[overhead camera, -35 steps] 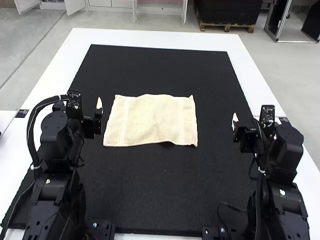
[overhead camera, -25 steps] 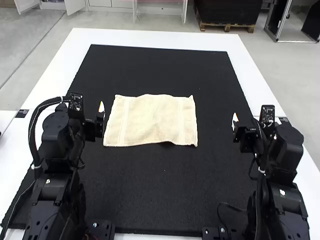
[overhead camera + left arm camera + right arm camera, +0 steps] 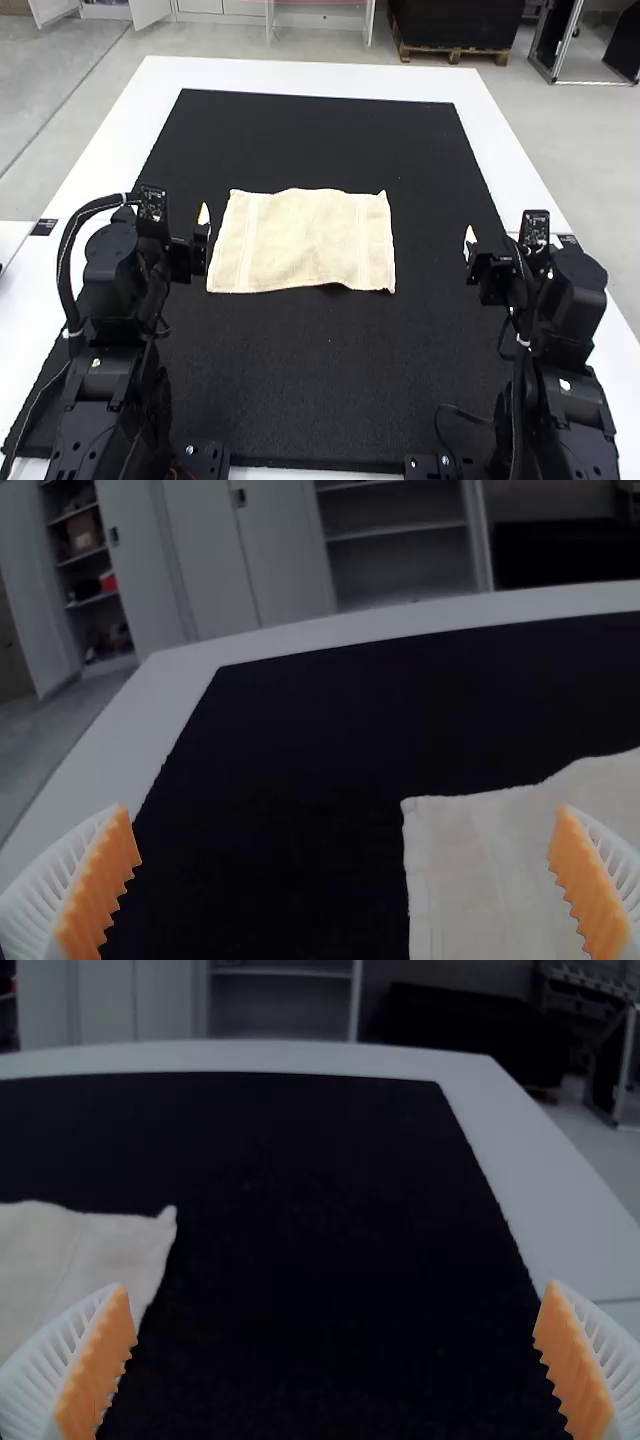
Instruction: Fold the towel.
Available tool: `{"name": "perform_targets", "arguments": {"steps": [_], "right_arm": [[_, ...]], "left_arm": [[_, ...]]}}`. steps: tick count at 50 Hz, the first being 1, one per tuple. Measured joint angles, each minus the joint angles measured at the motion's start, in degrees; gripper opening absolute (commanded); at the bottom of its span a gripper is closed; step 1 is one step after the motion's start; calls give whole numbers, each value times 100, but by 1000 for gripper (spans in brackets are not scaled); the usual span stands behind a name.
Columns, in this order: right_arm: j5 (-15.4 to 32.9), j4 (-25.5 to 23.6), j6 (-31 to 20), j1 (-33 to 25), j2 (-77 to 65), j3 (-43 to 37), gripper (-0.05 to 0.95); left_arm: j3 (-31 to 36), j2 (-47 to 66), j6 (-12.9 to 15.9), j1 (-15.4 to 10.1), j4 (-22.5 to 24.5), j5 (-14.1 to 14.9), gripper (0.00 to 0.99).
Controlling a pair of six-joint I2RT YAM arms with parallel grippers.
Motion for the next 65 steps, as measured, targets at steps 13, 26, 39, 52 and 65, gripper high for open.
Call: {"name": "perform_targets", "arguments": {"steps": [13, 26, 39, 52, 65], "right_arm": [[0, -2, 0, 0, 0, 0, 921], [0, 4, 2, 0, 0, -2, 921], [0, -2, 0, 0, 0, 0, 921], [0, -7, 0, 0, 0, -2, 921], [-2, 26, -216, 0, 0, -2, 921]], "left_arm": [[0, 0, 0, 0, 7, 0, 961], [0, 0, 0, 0, 74, 0, 961], [0, 0, 0, 0, 63, 0, 961], [-2, 0, 0, 2, 52, -2, 961], [-2, 0, -20, 0, 295, 0, 959]]}}
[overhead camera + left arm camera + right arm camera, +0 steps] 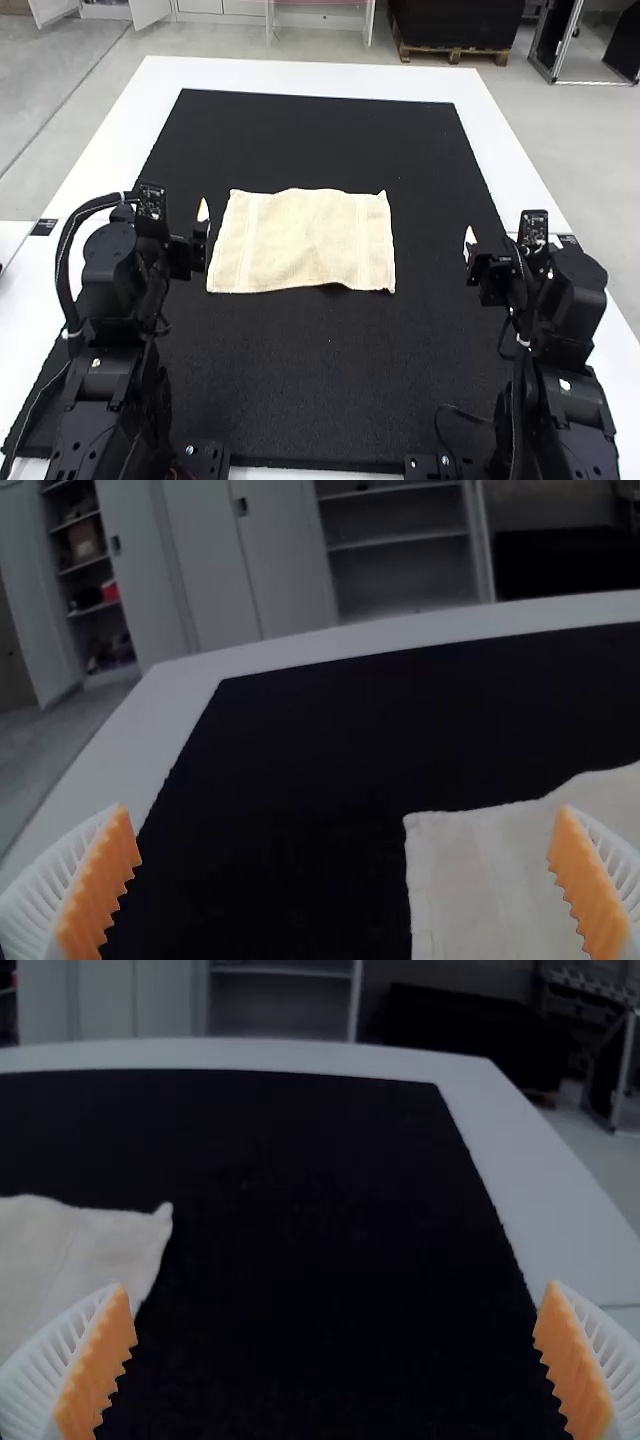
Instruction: Fold the towel.
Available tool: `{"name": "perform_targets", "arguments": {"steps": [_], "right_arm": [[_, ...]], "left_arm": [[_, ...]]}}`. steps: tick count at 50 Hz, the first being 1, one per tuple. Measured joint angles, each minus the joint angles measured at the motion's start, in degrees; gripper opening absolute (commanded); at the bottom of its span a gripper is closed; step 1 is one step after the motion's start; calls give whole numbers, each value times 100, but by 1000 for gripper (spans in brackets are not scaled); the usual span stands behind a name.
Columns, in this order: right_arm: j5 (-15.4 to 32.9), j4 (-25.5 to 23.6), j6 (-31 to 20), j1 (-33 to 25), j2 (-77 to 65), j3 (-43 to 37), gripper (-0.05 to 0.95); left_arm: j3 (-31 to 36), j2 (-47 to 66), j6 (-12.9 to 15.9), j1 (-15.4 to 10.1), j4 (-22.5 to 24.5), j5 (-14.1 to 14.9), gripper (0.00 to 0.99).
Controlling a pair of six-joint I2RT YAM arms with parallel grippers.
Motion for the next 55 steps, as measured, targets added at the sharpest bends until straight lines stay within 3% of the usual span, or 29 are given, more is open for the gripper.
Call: {"name": "perform_targets", "arguments": {"steps": [9, 16, 25, 30, 36, 45, 55], "right_arm": [[0, 192, -306, -2, 0, 0, 921], [96, 848, -409, -72, 0, 0, 921], [302, 1871, -376, -439, -2, 2, 920], [297, 1915, -229, -649, 33, 125, 921], [269, 1884, 9, -791, 573, 743, 920], [256, 1923, 354, -826, 2514, 2103, 920], [365, 1917, 664, -815, 4900, 3244, 920]], "left_arm": [[2, 0, -127, 2, 789, -72, 952], [2, 0, -146, 0, 1543, -345, 952], [44, 2, -153, 0, 1563, -568, 949], [330, 151, -153, 2, 1578, -612, 948], [1064, 931, -157, 0, 1694, -605, 962], [2194, 2813, -262, 0, 2022, -503, 961], [2935, 4795, -861, 0, 2293, -597, 956]]}}
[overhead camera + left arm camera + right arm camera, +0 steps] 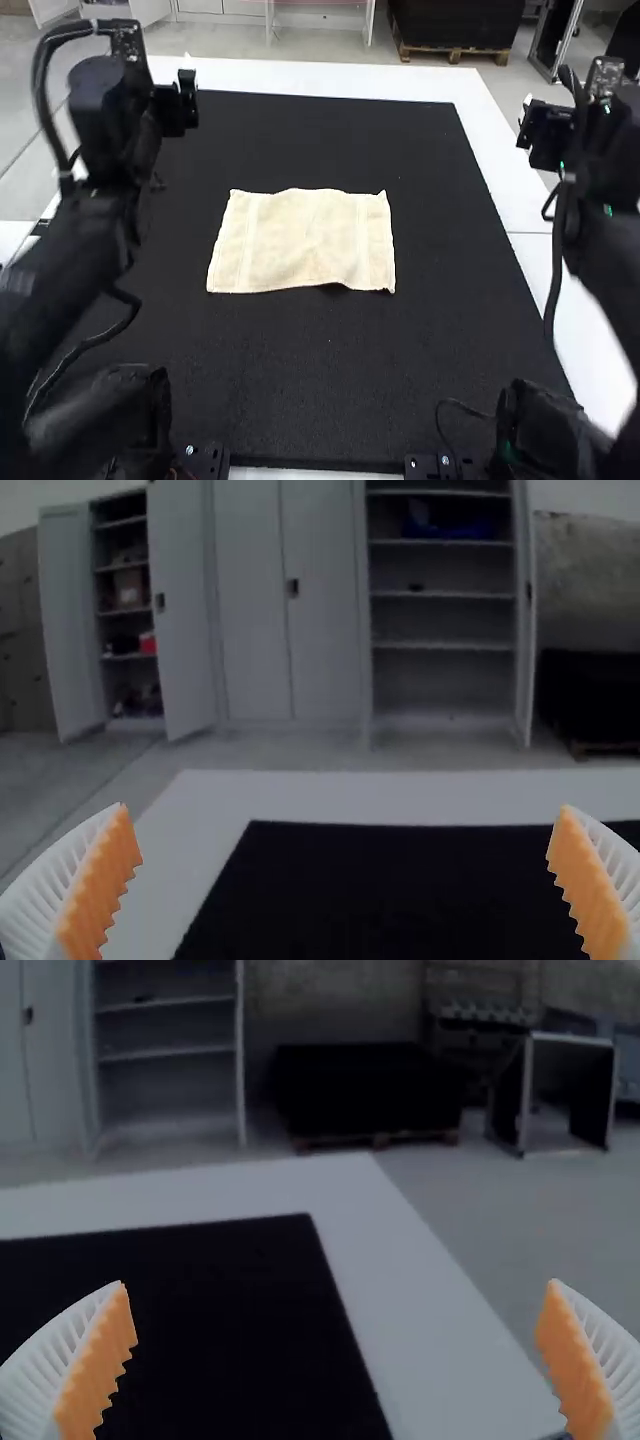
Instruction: Fold the towel.
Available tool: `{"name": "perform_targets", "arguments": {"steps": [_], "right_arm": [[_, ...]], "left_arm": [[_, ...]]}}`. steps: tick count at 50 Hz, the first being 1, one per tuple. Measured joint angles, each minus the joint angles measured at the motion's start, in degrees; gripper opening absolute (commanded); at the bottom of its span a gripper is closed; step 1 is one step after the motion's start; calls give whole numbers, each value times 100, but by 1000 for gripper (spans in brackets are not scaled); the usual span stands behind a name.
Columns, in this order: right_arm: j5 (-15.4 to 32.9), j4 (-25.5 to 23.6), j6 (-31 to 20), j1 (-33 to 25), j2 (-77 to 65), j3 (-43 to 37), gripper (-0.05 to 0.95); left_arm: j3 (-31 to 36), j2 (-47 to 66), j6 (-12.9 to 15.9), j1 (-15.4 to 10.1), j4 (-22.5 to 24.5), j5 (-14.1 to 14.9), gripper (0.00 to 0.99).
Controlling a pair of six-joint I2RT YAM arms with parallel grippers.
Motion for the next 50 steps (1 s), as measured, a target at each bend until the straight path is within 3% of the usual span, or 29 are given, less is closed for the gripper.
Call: {"name": "perform_targets", "arguments": {"steps": [7, 12, 24, 31, 38, 45, 50], "right_arm": [[188, -13, 136, 208, 739, 343, 920], [426, 7, 160, 647, 986, 487, 920], [1113, 42, 160, 1845, 1759, 485, 916], [1176, 181, 234, 2039, 2103, 321, 905], [1045, 546, 313, 2039, 2343, 247, 903], [844, 669, 354, 2044, 2693, 245, 910], [765, 723, 376, 2076, 3060, 245, 910]], "left_arm": [[271, 1097, -258, -7, 7, -243, 959], [341, 1554, -319, -114, -7, -577, 961], [345, 1871, 70, -256, 269, -966, 959], [345, 2409, 334, -487, 315, -883, 959], [343, 2841, 649, -678, 442, -511, 957], [210, 2894, 699, -717, 702, -254, 957], [232, 3121, 660, -715, 540, -122, 959]]}}
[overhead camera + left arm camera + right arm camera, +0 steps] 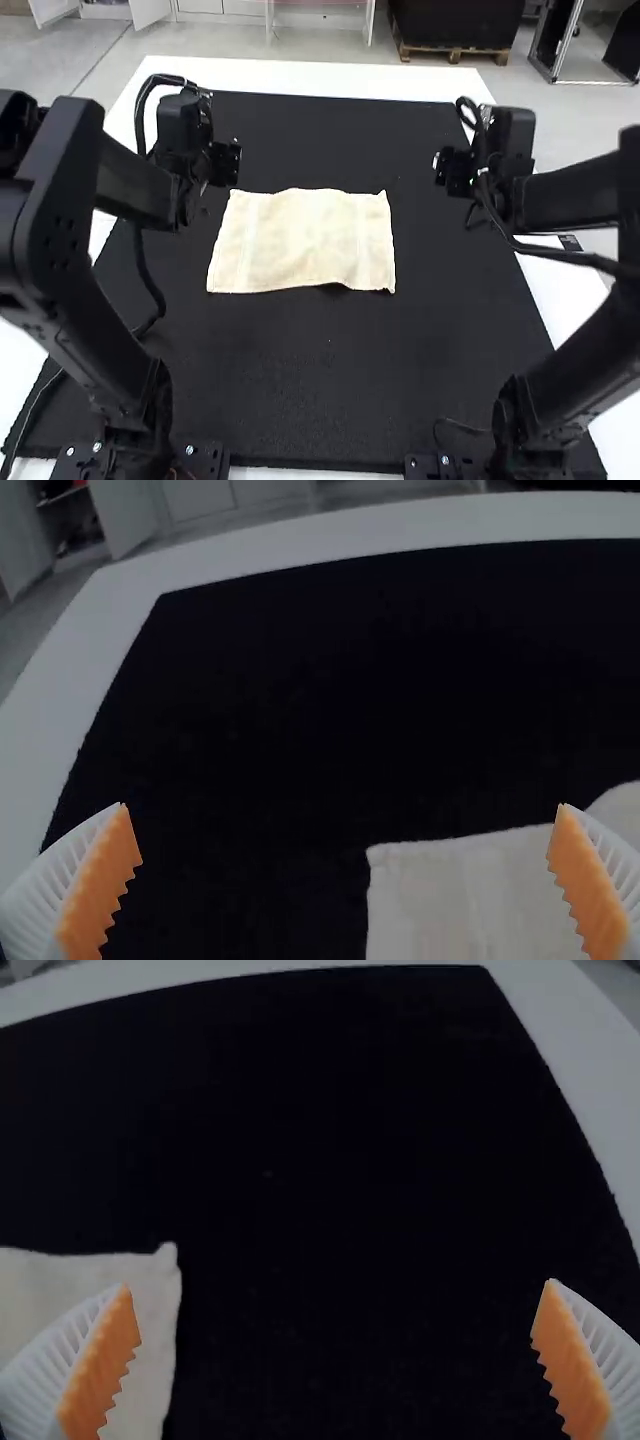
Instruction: Fold the towel.
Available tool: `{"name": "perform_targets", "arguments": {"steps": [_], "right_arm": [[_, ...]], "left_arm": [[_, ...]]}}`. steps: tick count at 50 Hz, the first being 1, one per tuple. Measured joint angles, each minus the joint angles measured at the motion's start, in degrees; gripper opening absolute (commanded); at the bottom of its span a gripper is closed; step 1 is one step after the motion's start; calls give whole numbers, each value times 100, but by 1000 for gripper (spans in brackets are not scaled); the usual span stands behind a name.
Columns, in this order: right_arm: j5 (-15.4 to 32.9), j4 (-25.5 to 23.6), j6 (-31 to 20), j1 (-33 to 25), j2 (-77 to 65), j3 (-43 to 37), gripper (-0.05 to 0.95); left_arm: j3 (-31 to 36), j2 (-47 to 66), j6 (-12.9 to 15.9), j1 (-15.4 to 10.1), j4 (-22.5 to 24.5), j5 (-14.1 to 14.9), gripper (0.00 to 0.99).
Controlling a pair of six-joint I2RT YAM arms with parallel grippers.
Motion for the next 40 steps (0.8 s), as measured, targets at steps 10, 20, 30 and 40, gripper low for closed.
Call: {"name": "perform_targets", "arguments": {"steps": [10, 20, 30, 40], "right_arm": [[-313, 94, 24, 79, 723, 20, 907], [-726, 192, 133, 101, 1408, 378, 907], [-901, 411, 227, 269, 1928, 695, 907], [-970, 560, 256, 404, 2476, 990, 907]], "left_arm": [[96, 697, -319, 291, -472, 518, 959], [426, 1263, -422, 527, -553, 933, 957], [745, 1814, -424, 647, -546, 1335, 957], [977, 2343, -415, 713, -492, 1464, 959]]}}
